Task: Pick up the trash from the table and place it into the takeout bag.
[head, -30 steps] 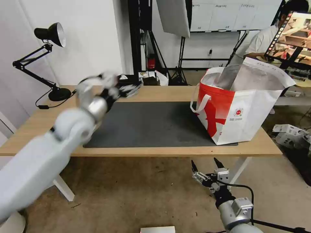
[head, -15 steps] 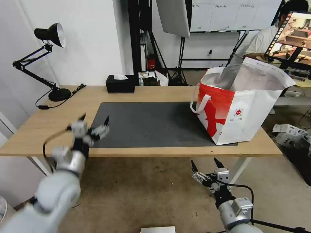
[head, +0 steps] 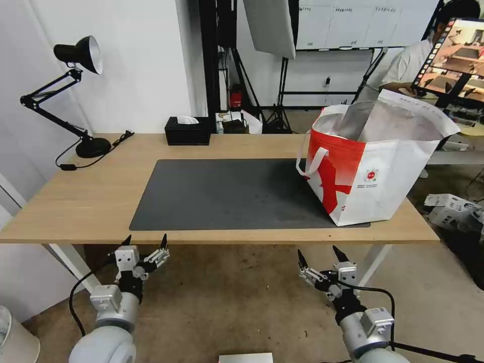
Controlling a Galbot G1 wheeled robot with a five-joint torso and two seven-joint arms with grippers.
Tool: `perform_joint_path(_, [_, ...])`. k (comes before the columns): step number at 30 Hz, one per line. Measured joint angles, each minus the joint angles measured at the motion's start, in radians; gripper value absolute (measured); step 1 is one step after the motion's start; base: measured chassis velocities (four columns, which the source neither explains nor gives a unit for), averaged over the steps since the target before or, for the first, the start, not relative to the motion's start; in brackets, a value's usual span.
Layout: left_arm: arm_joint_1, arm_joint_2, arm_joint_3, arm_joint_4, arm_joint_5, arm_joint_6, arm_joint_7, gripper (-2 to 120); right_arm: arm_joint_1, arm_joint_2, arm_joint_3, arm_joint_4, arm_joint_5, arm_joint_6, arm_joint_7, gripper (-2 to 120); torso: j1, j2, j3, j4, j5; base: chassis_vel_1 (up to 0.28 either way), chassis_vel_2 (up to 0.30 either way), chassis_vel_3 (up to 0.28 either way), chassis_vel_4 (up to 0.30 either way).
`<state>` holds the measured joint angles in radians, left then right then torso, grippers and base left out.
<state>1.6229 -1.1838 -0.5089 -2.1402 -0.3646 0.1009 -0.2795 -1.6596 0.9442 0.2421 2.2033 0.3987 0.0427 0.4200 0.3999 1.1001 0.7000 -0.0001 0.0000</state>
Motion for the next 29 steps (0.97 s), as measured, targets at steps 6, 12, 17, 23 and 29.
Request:
perform_joint_path(6, [0.001, -0.009, 0.002, 0.009, 0.006, -0.009, 0.003, 100, 0.000, 0.000, 0.000, 0.000, 0.000, 0.000, 0.000, 100, 0.000, 0.000, 0.000, 0.0000, 0.0000, 0.000, 0.000, 0.000, 0.000])
perform_joint_path(12, [-0.002, -0.010, 0.004, 0.010, 0.007, -0.010, 0.004, 100, 0.000, 0.000, 0.000, 0.000, 0.000, 0.000, 0.000, 100, 0.000, 0.000, 0.000, 0.0001, 0.0000, 0.000, 0.000, 0.000, 0.000])
perform_joint_path(17, [-0.004, -0.009, 0.005, 0.010, 0.005, -0.010, 0.005, 100, 0.000, 0.000, 0.000, 0.000, 0.000, 0.000, 0.000, 100, 0.000, 0.000, 0.000, 0.0001, 0.0000, 0.000, 0.000, 0.000, 0.000])
perform_joint_path(23, [-0.005, -0.008, 0.005, 0.010, 0.004, -0.010, 0.005, 100, 0.000, 0.000, 0.000, 0.000, 0.000, 0.000, 0.000, 100, 0.000, 0.000, 0.000, 0.0001, 0.0000, 0.000, 0.000, 0.000, 0.000])
perform_joint_path(29, [-0.006, -0.008, 0.006, 0.010, 0.004, -0.010, 0.005, 100, 0.000, 0.000, 0.000, 0.000, 0.000, 0.000, 0.000, 100, 0.000, 0.000, 0.000, 0.0001, 0.0000, 0.000, 0.000, 0.000, 0.000])
